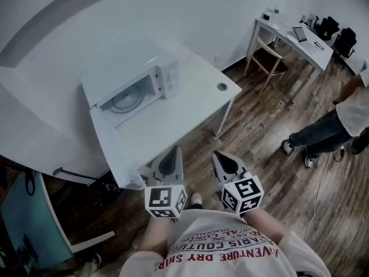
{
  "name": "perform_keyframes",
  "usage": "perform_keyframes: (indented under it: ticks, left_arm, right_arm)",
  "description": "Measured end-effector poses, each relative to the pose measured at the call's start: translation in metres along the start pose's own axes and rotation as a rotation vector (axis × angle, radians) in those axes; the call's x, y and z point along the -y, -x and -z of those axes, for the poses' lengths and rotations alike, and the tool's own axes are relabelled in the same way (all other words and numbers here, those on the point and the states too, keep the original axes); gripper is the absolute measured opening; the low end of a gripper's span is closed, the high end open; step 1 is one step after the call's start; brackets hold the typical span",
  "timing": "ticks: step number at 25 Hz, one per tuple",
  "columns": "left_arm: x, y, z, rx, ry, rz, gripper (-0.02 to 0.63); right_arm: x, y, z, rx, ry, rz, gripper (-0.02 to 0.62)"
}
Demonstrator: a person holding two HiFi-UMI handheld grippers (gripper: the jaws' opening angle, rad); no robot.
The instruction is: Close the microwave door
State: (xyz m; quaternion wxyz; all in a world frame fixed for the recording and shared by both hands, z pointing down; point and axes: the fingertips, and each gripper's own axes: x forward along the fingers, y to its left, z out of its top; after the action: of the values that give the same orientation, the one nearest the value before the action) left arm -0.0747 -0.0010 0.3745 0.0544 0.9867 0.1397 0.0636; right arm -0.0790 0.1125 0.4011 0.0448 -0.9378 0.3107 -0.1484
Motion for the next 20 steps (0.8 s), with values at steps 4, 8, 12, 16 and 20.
perform_keyframes:
  ticks: [4,8,12,16,20]
  left_arm:
    - [-0.035,-0.039,-0.004,0.004,0.005,-0.030,0.006]
    - [-0.062,-0.060,-0.003,-0.008,0.013,-0.077,0.006]
    - [-0.089,-0.078,-0.004,-0.006,0.008,-0.160,0.006]
    - [-0.113,-0.094,-0.004,0.001,0.019,-0.286,0.006]
    - [-0.139,-0.114,-0.008,0.019,0.044,-0.443,0.006]
  right_arm:
    - [0.010,-0.056,-0.012,-0.003,0.007,-0.030,0.006]
    - [0.016,-0.101,-0.019,-0.020,0.011,-0.080,0.006]
    - [0.021,-0.146,-0.026,-0.029,0.020,-0.153,0.006]
    - [0.029,-0.192,-0.038,-0.045,0.046,-0.266,0.006]
    - [0.032,-0.235,-0.043,-0.092,0.086,-0.411,0.006]
